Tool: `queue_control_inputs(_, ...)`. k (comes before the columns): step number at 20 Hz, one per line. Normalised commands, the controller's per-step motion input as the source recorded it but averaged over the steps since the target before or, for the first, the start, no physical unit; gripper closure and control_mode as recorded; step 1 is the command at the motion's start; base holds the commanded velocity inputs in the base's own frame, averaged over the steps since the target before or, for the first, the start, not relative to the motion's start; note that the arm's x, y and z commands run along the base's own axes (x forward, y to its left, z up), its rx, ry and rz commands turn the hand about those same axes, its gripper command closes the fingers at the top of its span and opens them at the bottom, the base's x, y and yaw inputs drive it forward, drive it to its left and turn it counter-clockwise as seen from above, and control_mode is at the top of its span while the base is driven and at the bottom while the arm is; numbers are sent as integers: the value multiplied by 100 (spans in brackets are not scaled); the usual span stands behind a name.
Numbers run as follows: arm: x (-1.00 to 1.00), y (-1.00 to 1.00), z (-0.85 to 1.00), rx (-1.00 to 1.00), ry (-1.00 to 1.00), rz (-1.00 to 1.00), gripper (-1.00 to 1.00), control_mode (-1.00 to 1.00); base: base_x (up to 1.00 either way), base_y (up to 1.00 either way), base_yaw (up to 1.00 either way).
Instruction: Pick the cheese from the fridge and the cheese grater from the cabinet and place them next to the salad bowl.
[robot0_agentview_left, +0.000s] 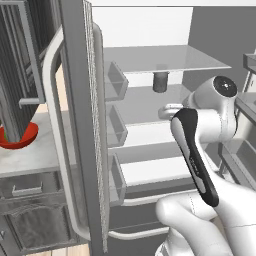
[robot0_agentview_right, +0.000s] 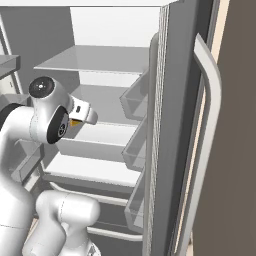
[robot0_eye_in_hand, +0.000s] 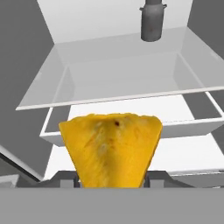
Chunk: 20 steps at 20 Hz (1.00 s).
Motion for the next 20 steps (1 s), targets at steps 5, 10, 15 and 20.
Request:
queue_control_inputs(5,0,0,0,0,0,0,100,100,-40,0,0)
queue_control_inputs(10,0,0,0,0,0,0,100,100,-64,0,0)
queue_control_inputs(15,0,0,0,0,0,0,100,100,-70,0,0)
queue_control_inputs(20,0,0,0,0,0,0,100,100,-72,0,0)
